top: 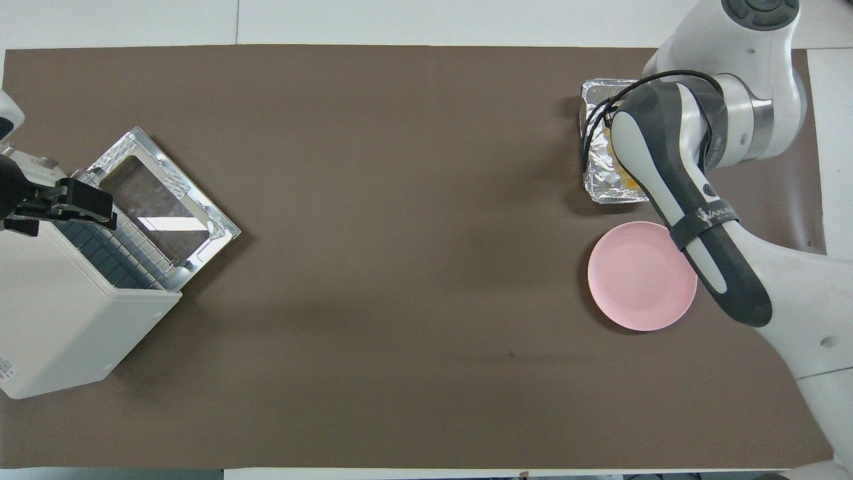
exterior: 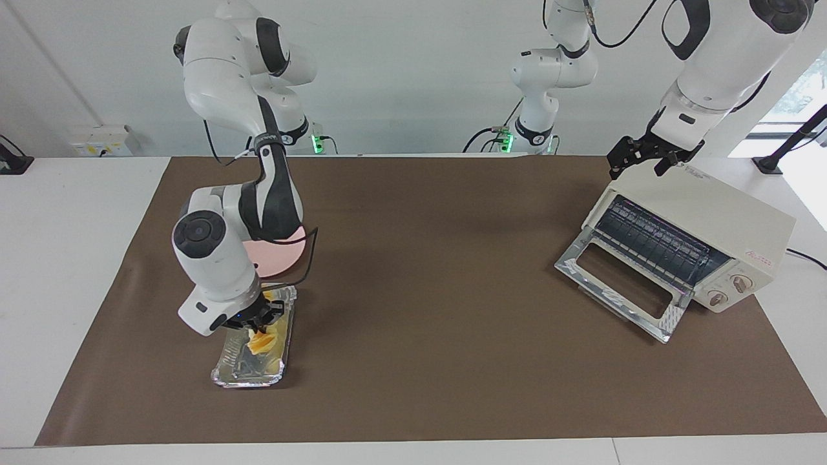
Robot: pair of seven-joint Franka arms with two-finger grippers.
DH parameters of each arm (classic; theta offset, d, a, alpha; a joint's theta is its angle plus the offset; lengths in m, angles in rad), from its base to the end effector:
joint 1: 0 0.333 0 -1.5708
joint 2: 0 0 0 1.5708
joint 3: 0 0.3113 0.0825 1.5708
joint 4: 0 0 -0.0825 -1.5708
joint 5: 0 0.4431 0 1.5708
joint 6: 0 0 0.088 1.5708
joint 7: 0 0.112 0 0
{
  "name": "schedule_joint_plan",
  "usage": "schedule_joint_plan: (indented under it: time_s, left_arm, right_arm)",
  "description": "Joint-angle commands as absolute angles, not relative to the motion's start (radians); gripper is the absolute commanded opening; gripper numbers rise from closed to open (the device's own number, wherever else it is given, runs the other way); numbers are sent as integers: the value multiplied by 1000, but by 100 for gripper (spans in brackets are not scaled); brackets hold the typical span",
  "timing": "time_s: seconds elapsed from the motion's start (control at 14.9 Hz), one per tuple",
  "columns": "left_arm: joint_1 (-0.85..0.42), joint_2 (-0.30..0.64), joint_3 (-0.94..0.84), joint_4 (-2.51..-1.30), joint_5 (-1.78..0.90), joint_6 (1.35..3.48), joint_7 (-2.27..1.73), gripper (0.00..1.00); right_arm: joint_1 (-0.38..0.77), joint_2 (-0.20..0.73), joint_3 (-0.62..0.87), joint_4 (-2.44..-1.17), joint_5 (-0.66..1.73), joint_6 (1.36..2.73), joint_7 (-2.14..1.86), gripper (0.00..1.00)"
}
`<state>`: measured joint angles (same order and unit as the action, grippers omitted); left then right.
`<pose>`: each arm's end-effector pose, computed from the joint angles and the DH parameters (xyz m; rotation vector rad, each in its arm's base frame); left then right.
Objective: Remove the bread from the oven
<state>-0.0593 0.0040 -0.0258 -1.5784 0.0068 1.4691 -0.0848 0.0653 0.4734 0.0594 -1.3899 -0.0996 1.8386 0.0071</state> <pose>0.6004 -0.0504 0.6001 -3.1204 0.0000 0.1754 0.7447 0.0778 0.4102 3.0640 0.2132 -0.0296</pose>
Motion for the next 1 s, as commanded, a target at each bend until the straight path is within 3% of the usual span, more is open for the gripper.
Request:
schedule_joint_plan:
  time_s: [0.0,0.27,0.47,0.67,0.94]
  left_arm:
    - [-55,-8,-21,-1583,-8,1459,-78,100]
    - [-55,-9,-21,-1583,-8,1459,-78,100]
    - [-55,-9,-21,-1583,-8,1457,-78,100]
    - [-58,-8,-21,-1583,-8,1457,-80,100]
    - [-61,-8,-23,-1583,-8,1459,-83,100]
  right_arm:
    - [57,254,69,-1711,-56,1923,38,0]
    - [43,40,68,-2105,-18,2159,38,0]
    - [25,-52,67,-2320,-17,2330,35,0]
    - [21,-84,67,-2456,-17,2488,26,0]
    - [20,-86,67,-2485,-15,2519,26,0]
